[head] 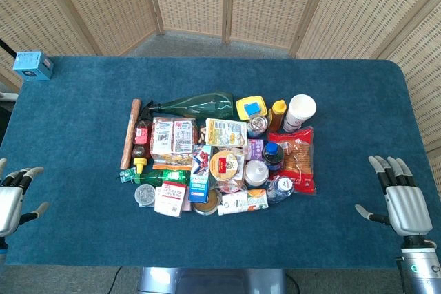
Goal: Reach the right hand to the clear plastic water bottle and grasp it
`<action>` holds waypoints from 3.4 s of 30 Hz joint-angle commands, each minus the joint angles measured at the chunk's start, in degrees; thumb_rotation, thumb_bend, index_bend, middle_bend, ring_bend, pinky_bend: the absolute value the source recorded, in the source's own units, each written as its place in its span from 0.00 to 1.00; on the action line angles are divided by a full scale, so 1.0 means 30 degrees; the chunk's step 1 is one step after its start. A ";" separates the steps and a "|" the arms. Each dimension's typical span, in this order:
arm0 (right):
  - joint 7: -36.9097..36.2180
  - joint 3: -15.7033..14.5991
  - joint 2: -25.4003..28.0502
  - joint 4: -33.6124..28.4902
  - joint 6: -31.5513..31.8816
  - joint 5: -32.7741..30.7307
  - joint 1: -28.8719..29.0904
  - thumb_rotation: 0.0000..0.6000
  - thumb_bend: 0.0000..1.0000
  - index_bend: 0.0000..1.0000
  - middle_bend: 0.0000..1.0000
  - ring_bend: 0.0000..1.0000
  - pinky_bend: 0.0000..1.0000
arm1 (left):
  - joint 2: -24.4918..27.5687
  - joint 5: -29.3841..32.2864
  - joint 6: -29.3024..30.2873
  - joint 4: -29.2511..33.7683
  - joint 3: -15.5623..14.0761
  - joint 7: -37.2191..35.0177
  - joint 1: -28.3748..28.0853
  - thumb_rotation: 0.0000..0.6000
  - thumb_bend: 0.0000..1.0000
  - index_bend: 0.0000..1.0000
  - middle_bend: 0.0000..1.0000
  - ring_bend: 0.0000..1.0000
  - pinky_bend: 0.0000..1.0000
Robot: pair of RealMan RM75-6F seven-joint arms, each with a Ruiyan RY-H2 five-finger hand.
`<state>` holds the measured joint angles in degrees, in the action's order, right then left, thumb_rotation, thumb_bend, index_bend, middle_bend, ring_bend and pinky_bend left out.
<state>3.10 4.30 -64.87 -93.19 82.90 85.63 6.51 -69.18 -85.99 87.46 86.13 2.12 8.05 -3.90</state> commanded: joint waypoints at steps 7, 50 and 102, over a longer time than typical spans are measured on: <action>-0.0064 -0.0142 0.0116 -0.0163 -0.0045 0.0045 -0.0050 0.86 0.00 0.00 0.00 0.00 0.00 | -0.0045 -0.0174 0.0228 -0.0198 0.0002 -0.0287 0.0072 1.00 0.00 0.26 0.34 0.34 0.00; -0.8425 -0.0993 -0.0980 -0.1876 -0.5264 0.2001 0.3984 1.00 0.00 0.00 0.00 0.00 0.00 | 0.0249 0.0347 0.0402 -0.0560 0.0129 -0.1061 0.0481 1.00 0.00 0.25 0.33 0.34 0.00; -0.8912 -0.0861 -0.2381 -0.2257 -0.7697 0.0831 0.6536 1.00 0.00 0.10 0.29 0.20 0.10 | 0.0113 0.0873 0.0539 -0.1335 0.0151 -0.1989 0.1224 1.00 0.00 0.24 0.32 0.34 0.00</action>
<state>-23.43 1.61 -71.77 -100.02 59.97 88.29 25.96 -68.84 -83.39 89.05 82.15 2.58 2.11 -0.25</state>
